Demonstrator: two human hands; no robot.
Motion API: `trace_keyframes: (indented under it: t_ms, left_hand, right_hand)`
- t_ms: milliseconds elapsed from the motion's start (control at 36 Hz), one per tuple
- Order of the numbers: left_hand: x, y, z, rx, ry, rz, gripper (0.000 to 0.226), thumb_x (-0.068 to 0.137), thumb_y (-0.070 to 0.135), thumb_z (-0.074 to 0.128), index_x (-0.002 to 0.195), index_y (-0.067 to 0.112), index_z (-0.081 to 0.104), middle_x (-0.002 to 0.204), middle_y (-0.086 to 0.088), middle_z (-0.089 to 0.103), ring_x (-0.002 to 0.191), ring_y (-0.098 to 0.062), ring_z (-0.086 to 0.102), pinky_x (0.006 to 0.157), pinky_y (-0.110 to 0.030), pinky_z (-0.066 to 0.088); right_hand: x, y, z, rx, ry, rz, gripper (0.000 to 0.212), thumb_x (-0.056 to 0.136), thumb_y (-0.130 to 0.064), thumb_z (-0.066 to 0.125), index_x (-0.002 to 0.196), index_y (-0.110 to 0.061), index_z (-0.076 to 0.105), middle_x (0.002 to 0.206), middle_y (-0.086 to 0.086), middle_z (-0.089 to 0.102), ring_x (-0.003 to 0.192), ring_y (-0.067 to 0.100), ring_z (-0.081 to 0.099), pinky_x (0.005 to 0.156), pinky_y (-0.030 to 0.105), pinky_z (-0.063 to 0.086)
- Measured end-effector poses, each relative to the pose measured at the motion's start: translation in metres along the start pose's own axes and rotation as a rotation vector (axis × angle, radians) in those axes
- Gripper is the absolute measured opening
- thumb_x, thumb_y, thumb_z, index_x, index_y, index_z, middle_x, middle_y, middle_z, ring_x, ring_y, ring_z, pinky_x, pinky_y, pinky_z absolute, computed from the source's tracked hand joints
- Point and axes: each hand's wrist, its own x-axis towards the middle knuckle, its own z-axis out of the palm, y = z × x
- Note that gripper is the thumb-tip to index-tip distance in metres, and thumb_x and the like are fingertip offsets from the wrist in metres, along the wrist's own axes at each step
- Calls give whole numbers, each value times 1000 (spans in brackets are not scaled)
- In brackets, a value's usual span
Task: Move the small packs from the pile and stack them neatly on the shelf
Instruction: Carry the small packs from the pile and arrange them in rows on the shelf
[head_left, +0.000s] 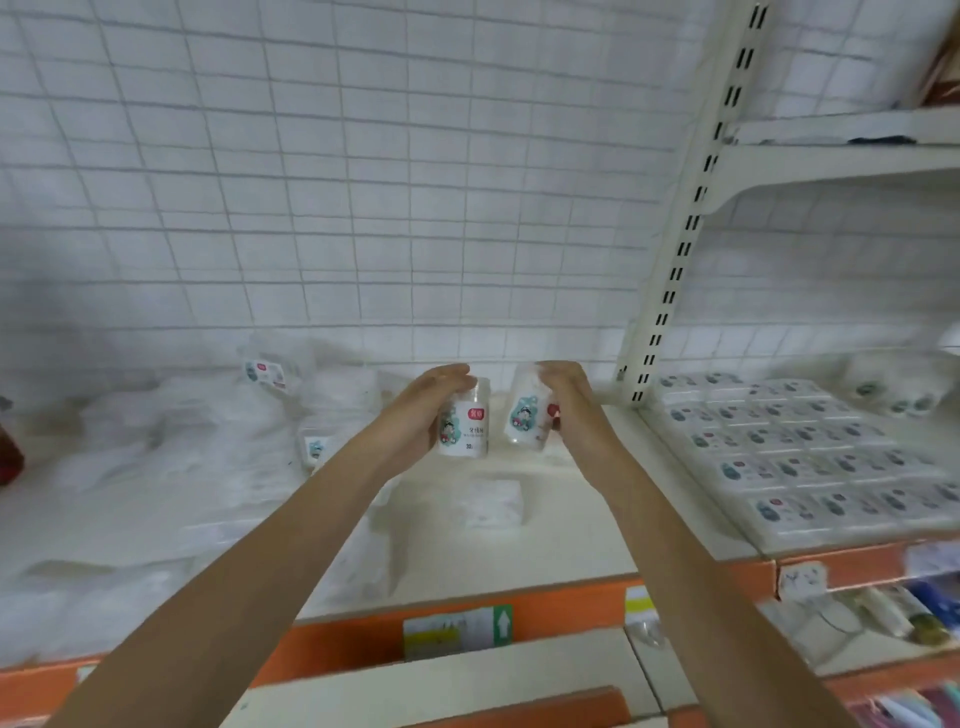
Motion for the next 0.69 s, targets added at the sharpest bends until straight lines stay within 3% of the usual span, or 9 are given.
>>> trace_keyframes:
  t_ms: [56, 139, 222, 278, 361, 417, 500, 583, 694]
  left_hand:
    - [-4, -3, 10, 22, -46, 11, 37, 90, 14, 54, 126, 10, 48, 98, -1, 63, 91, -15, 61, 86, -31, 47]
    - [-13, -10, 27, 36, -125, 16, 39, 85, 17, 63, 122, 10, 53, 102, -3, 65, 94, -15, 62, 86, -27, 47]
    - [-21, -25, 48, 15, -194, -3, 43, 80, 16, 68, 121, 14, 54, 109, -8, 62, 97, -17, 63, 80, -25, 48]
    - [-29, -36, 67, 1, -230, -19, 38, 85, 11, 62, 121, 13, 51, 105, -7, 62, 92, -15, 63, 72, -21, 50]
    - [-43, -54, 101, -3, -313, -57, 32, 86, 6, 59, 117, 9, 53, 96, -5, 65, 82, -12, 64, 64, -17, 51]
    - [-51, -67, 125, 6, -380, -89, 24, 85, 5, 59, 109, 8, 57, 87, -4, 68, 74, -10, 67, 60, -16, 51]
    - [-65, -87, 161, 38, -515, -135, 12, 85, 5, 59, 93, 11, 63, 78, -2, 72, 74, -13, 68, 66, -20, 54]
    - [-80, -102, 199, 32, -646, -170, 16, 84, 4, 59, 99, 5, 63, 88, -10, 71, 82, -23, 67, 72, -28, 54]
    - [-97, -117, 251, 55, -762, -198, 35, 75, 8, 68, 107, -2, 58, 96, -16, 68, 88, -29, 64, 69, -30, 55]
  right_hand:
    - [-16, -2, -16, -44, 44, -36, 16, 90, -29, 56, 105, -27, 52, 100, -4, 53, 89, 10, 54, 83, 27, 45]
    - [-46, -4, -37, -45, 137, -66, 29, 88, -22, 62, 114, -20, 50, 103, -2, 52, 91, 12, 57, 74, 21, 47]
    - [-79, 0, -58, -46, 246, -49, 30, 86, -23, 65, 111, -18, 51, 110, 6, 57, 97, 17, 59, 75, 23, 48]
    - [-104, 5, -75, -56, 329, -26, 33, 84, -22, 67, 112, -16, 52, 112, 10, 60, 102, 20, 60, 76, 25, 48]
    - [-143, 8, -98, -95, 435, 7, 38, 82, -18, 69, 116, -11, 52, 106, 7, 63, 93, 16, 62, 67, 19, 48]
    - [-170, 12, -114, -110, 485, 37, 40, 81, -19, 70, 116, -10, 53, 104, 6, 63, 92, 16, 63, 68, 21, 51]
    - [-208, 16, -139, -161, 570, 72, 49, 78, -25, 73, 120, -10, 53, 109, 8, 62, 98, 19, 63, 73, 24, 52]
    - [-241, 16, -166, -193, 665, 88, 59, 70, -34, 78, 118, -8, 55, 109, 9, 62, 99, 22, 62, 75, 28, 52]
    - [-280, 20, -207, -194, 772, 110, 44, 78, -25, 74, 114, -9, 55, 98, 4, 63, 90, 19, 64, 71, 28, 53]
